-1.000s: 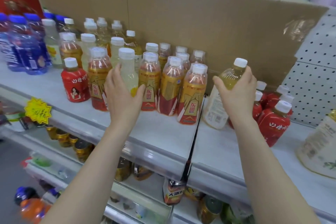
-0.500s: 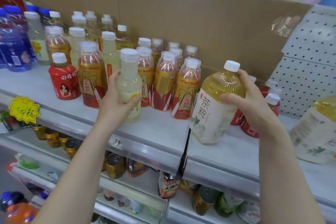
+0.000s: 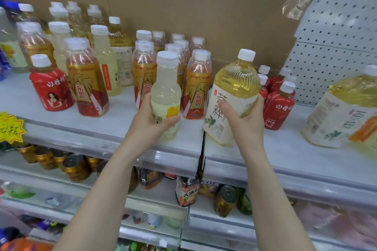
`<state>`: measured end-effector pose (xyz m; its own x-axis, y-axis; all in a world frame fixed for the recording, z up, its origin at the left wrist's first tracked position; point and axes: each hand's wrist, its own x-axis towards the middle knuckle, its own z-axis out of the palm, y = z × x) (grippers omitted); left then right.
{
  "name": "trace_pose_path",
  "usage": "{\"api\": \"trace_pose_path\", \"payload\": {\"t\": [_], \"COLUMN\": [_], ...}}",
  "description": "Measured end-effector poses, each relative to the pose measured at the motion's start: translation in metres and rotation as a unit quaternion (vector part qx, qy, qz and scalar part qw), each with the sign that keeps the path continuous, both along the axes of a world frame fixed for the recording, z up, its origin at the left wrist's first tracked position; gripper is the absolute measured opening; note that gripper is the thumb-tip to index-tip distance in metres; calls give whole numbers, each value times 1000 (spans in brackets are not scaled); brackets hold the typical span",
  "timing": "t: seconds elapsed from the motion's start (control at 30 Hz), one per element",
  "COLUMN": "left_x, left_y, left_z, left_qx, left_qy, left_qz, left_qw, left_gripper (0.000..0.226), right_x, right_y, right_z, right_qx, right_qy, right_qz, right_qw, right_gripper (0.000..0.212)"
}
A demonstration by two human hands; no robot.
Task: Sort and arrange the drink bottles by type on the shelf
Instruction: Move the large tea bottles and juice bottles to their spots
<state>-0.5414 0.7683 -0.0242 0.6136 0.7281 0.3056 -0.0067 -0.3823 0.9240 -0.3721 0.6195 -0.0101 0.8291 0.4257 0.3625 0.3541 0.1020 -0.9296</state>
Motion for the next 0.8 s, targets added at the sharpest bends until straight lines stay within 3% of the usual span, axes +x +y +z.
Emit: {"api": "trace_pose_path", "payload": {"t": [0.37, 0.67, 0.8], "left_x": [10, 23, 37], "left_y": [-23, -108, -172], "left_z": [16, 9, 0], "left_qx": [-101, -172, -212], "left_qy": [-132, -174, -159], "left_qz": [-57, -106, -126], "left_qw": [984, 964, 956], "left_gripper": [57, 56, 45], "right_x": [-4, -20, -18], "right_y": [-32, -142, -208], "right_z": [20, 27, 19], "right_qx": [70, 127, 112], "right_qy": [49, 112, 111], "right_qz": [-3, -44, -62], "right_qw": [996, 985, 986], "right_gripper": [69, 60, 55]}}
